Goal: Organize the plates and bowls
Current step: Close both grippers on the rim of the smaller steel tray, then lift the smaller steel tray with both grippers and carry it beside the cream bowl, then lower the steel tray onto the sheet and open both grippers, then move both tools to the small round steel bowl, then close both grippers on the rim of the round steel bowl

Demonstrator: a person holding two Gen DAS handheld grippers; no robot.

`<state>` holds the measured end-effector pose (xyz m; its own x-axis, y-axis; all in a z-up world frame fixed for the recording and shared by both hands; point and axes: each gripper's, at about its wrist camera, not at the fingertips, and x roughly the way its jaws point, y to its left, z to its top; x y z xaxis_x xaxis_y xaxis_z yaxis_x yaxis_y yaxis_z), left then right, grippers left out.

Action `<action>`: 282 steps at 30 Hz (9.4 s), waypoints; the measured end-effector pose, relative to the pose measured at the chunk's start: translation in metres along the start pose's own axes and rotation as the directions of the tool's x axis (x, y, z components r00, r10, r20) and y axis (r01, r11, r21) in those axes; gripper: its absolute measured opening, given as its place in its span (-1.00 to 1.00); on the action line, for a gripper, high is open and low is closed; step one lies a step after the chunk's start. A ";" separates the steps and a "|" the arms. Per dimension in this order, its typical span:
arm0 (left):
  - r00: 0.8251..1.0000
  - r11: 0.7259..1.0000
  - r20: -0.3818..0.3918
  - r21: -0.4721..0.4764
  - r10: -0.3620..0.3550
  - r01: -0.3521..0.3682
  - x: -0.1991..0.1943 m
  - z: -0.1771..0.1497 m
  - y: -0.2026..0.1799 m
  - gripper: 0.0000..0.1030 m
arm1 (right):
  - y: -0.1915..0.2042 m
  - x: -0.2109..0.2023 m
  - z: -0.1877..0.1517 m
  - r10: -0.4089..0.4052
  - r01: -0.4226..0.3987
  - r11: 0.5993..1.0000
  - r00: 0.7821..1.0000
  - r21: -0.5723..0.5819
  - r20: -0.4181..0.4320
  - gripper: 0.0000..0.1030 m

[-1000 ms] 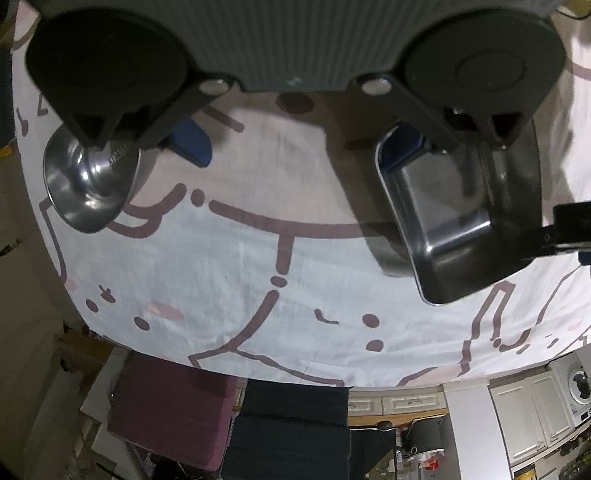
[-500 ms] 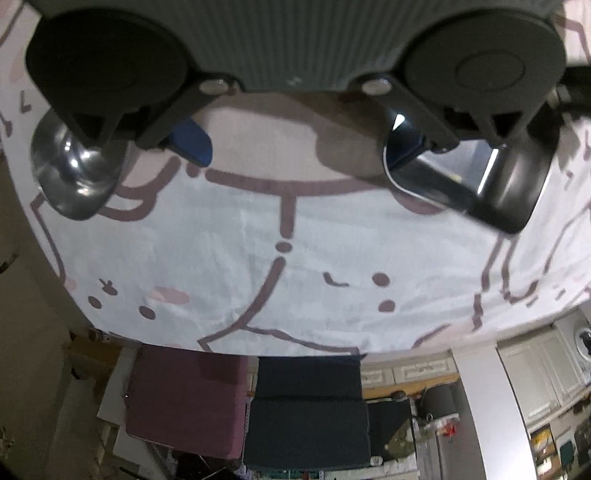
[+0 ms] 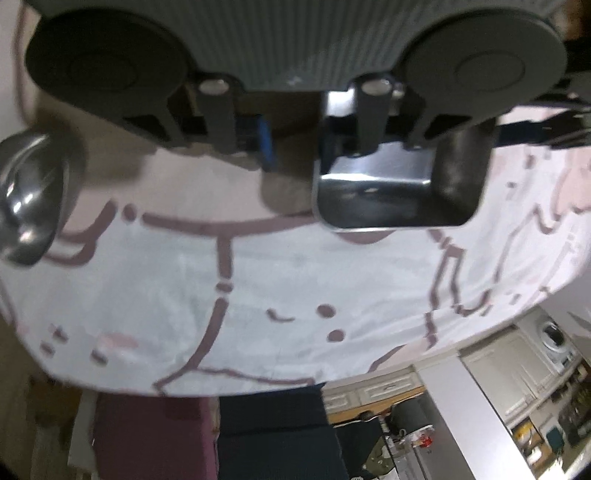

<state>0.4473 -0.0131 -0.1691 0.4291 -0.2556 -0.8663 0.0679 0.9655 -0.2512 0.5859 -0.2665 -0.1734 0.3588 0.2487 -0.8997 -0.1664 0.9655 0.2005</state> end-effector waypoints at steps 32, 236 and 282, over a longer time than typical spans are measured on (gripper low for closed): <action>0.967 0.999 0.254 -0.033 -0.007 0.016 -0.134 -0.012 -0.004 -0.87 | 0.034 -0.105 -0.029 0.094 -0.094 0.996 0.981 -0.012 0.170 -0.92; 0.971 0.997 0.231 0.053 -0.069 0.058 -0.063 -0.052 -0.183 1.00 | -0.193 -0.131 -0.089 -0.320 0.210 0.935 0.849 0.286 0.420 0.99; 0.996 0.984 0.080 0.175 -0.039 0.025 0.066 0.006 -0.223 0.16 | -0.200 -0.066 -0.025 -0.293 0.227 0.941 0.919 0.252 0.264 -0.75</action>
<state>0.4662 -0.2450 -0.1678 0.4971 -0.2885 -0.8183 0.2347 0.9527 -0.1933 0.5729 -0.4782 -0.1641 0.6211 -0.0338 -0.7830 0.1565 0.9843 0.0816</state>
